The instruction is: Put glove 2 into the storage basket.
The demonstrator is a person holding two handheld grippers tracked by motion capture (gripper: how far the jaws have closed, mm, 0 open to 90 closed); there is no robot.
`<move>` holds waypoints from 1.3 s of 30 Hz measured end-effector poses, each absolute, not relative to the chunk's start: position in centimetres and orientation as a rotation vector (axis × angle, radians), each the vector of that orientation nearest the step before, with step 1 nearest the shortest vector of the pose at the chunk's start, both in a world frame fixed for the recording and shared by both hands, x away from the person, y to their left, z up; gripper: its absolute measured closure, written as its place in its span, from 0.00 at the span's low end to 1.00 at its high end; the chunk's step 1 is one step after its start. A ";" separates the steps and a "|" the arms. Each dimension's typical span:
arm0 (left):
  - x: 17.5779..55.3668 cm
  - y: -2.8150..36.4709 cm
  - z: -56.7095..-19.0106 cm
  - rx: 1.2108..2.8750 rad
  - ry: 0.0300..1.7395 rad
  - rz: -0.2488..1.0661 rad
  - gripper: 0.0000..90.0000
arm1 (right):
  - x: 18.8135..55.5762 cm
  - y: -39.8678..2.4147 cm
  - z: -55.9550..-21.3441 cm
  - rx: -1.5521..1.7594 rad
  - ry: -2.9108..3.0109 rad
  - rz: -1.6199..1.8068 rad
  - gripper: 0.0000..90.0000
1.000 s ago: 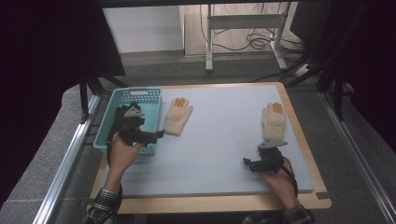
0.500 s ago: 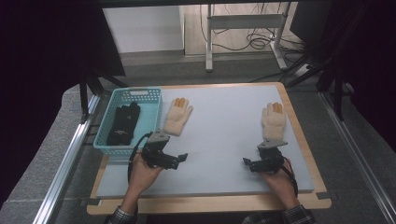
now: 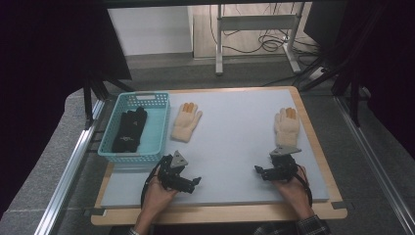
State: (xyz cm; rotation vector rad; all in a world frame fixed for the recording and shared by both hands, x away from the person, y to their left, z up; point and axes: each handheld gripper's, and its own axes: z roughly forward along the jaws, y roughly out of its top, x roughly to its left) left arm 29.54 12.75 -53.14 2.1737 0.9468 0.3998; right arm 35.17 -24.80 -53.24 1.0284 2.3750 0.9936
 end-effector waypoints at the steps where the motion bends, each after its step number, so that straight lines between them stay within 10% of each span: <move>1: 29.5 12.7 -53.3 2.176 0.951 0.400 0.00 | 35.2 -24.8 -53.2 1.028 2.375 0.994 0.20; 22: 29.8 13.0 -55.0 2.179 1.016 0.357 0.00 | 35.5 -24.6 -52.9 1.063 2.378 1.055 0.24; 39: 29.7 13.1 -55.0 2.180 1.014 0.358 0.00 | 41.1 -14.2 -50.2 0.901 2.507 1.174 0.72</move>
